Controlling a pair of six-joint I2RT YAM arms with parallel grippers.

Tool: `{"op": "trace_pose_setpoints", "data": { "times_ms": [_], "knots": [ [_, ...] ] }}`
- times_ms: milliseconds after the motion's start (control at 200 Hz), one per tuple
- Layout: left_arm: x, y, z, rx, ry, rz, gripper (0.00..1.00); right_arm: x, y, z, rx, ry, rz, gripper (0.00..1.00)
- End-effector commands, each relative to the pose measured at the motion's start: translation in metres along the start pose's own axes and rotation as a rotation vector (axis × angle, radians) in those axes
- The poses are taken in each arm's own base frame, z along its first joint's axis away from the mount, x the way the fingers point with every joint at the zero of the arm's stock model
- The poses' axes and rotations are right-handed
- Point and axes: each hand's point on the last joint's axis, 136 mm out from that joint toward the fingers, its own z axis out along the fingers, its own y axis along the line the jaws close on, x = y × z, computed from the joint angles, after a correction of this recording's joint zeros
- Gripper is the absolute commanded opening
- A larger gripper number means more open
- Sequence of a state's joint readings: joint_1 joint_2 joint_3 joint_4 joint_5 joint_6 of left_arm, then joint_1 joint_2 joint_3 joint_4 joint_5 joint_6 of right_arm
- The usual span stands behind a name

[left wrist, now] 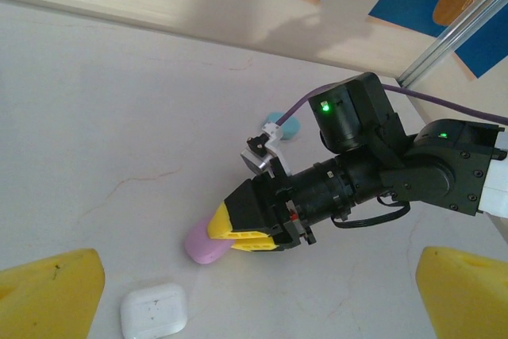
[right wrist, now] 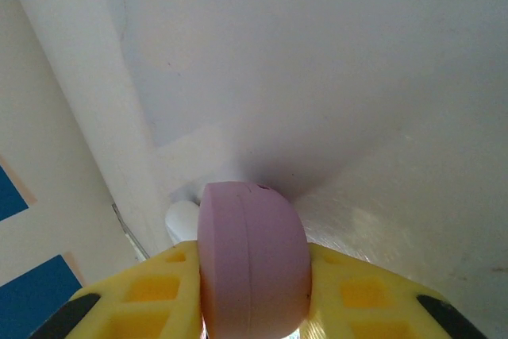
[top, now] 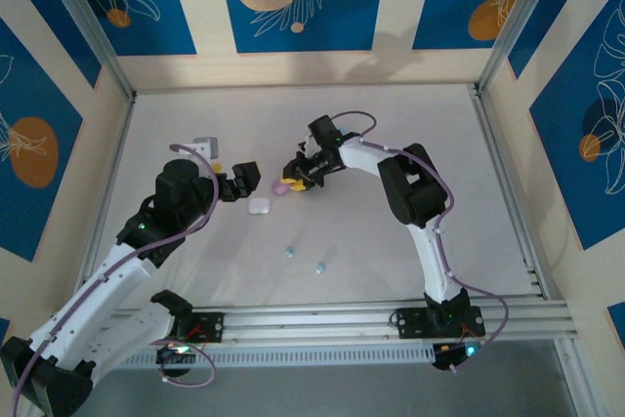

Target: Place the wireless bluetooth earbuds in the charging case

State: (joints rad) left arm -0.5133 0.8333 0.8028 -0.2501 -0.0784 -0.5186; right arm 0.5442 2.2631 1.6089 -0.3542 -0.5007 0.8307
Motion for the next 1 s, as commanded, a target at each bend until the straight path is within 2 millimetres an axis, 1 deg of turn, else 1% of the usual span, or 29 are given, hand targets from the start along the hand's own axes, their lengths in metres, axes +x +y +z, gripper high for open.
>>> {"op": "trace_pose_setpoints", "data": {
  "times_ms": [0,90,410,505,795,890,995],
  "knots": [
    [0.0,0.001,0.003,0.01,-0.004,-0.017,1.0,0.01,-0.022,0.006,0.069,0.014,0.049,0.3],
    [0.001,0.0,0.005,0.014,-0.001,-0.017,1.0,0.011,-0.023,0.004,0.075,0.007,0.053,0.33],
    [0.0,-0.003,0.009,0.024,0.004,-0.022,1.0,0.016,-0.015,-0.007,0.061,-0.004,0.037,0.4],
    [0.001,-0.002,0.01,0.022,0.004,-0.025,1.0,0.019,-0.012,-0.009,0.053,-0.005,0.034,0.42],
    [0.001,-0.005,0.012,0.034,0.006,-0.031,1.0,0.031,-0.005,-0.017,0.038,0.007,0.021,0.5],
    [0.001,-0.005,0.013,0.036,0.007,-0.032,1.0,0.035,-0.004,-0.026,0.051,-0.009,0.003,0.53],
    [0.001,-0.006,0.013,0.038,0.008,-0.033,1.0,0.037,-0.002,-0.042,0.083,-0.05,-0.03,0.55]
  ]
}}
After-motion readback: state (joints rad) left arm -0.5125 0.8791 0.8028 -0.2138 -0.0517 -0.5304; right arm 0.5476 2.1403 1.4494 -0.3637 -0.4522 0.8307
